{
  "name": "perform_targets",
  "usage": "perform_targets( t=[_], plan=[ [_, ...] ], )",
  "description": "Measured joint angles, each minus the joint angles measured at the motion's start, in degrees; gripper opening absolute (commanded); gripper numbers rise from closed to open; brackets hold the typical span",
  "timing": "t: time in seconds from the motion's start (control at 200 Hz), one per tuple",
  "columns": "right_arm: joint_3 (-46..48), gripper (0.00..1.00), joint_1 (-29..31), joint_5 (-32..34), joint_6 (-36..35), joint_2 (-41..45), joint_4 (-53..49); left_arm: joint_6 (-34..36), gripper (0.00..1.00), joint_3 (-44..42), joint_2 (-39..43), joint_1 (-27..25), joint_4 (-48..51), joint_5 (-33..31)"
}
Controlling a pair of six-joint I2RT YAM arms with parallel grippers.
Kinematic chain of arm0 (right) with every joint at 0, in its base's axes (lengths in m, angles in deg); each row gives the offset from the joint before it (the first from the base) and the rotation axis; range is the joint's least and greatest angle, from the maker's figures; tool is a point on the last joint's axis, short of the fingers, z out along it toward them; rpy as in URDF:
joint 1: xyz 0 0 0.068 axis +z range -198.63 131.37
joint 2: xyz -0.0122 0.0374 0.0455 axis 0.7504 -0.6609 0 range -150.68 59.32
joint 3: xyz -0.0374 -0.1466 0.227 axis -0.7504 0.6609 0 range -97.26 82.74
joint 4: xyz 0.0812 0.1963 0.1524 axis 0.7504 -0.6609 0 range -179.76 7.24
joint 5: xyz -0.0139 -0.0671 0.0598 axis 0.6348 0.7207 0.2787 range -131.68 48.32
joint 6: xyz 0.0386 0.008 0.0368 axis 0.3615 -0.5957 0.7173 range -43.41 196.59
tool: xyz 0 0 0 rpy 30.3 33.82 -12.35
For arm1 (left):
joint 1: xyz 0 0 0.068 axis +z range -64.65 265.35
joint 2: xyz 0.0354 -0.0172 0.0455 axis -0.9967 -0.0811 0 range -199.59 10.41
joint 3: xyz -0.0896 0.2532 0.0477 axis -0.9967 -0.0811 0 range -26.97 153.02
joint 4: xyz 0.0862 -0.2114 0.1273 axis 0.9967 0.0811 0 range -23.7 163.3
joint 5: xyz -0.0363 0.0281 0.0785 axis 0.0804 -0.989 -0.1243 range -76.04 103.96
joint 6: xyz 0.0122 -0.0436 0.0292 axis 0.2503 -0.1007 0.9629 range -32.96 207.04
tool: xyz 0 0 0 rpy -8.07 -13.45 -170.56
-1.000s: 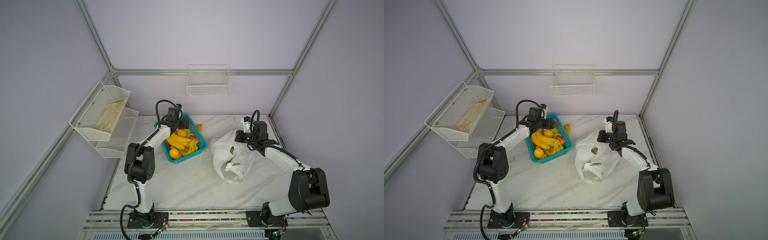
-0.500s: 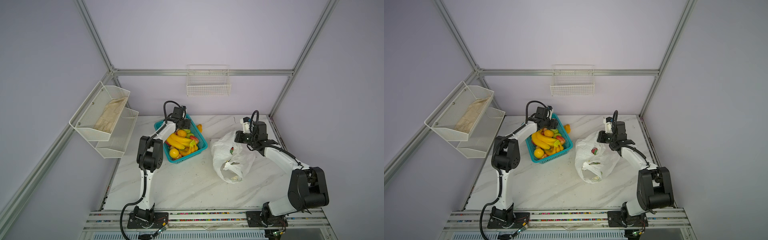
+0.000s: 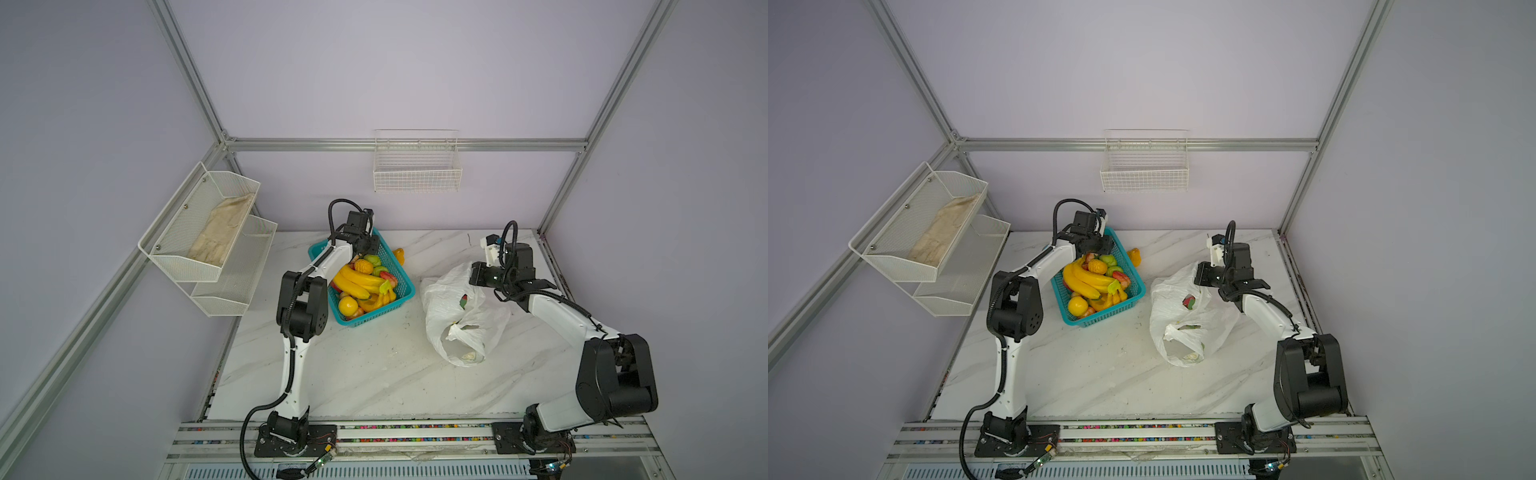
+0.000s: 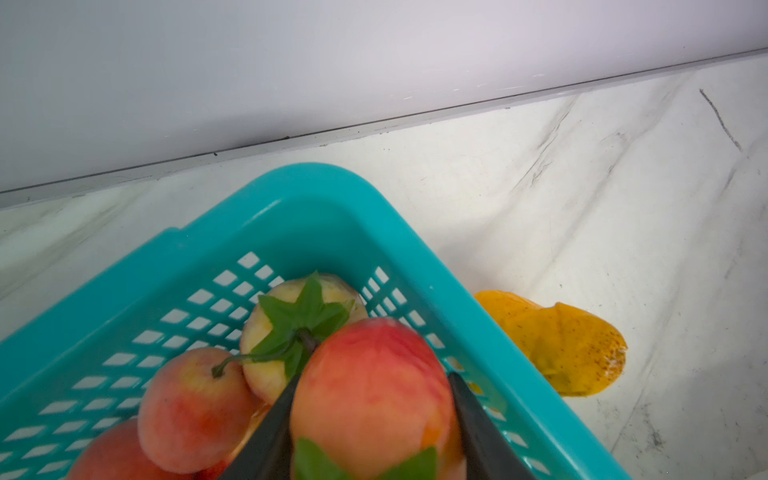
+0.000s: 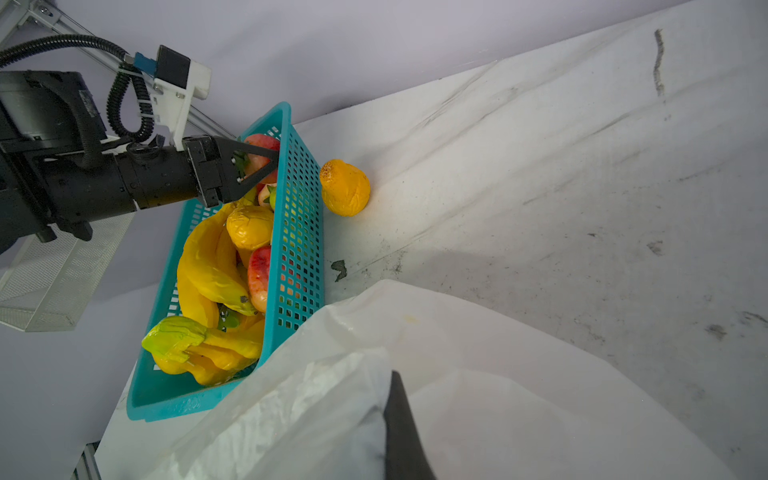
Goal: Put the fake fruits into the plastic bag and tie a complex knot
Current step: 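Grasp a peach with the left gripper and carry it to the bag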
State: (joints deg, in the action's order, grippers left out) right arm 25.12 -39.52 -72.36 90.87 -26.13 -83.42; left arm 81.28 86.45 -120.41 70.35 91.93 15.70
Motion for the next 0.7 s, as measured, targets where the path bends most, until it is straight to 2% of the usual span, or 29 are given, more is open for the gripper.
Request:
perform_targets(
  t=[0.085, 0.17, 0.31, 0.4, 0.47, 0.55, 0.7],
  plan=[
    [0.02, 0.0, 0.0, 0.02, 0.09, 0.28, -0.02, 0.35, 0.43, -1.25, 1.92, 0.0, -0.11, 0.48],
    [0.04, 0.0, 0.0, 0.04, 0.44, 0.83, 0.0, -0.52, 0.41, -7.43, 8.35, -0.02, -1.53, 1.42],
    [0.46, 0.0, 0.0, -0.02, 1.16, 1.9, 0.11, -3.28, 0.4, -24.35, 26.75, -0.59, -7.8, 3.15],
    [0.63, 0.0, 0.0, -0.11, 1.6, 1.99, 0.2, -5.2, 0.39, -34.29, 39.26, -2.69, -12.15, 3.89],
    [0.66, 0.0, 0.0, -0.11, 1.7, 1.99, 0.17, -6.08, 0.39, -41.09, 48.22, -6.29, -15.02, 4.33],
    [0.66, 0.0, 0.0, -0.13, 1.73, 1.99, 0.17, -6.86, 0.38, -48.02, 56.96, -13.16, -17.4, 5.92],
    [0.66, 0.0, 0.0, -0.17, 1.73, 1.99, 0.07, -8.13, 0.37, -54.53, 62.2, -25.83, -19.39, 9.64]
  ],
)
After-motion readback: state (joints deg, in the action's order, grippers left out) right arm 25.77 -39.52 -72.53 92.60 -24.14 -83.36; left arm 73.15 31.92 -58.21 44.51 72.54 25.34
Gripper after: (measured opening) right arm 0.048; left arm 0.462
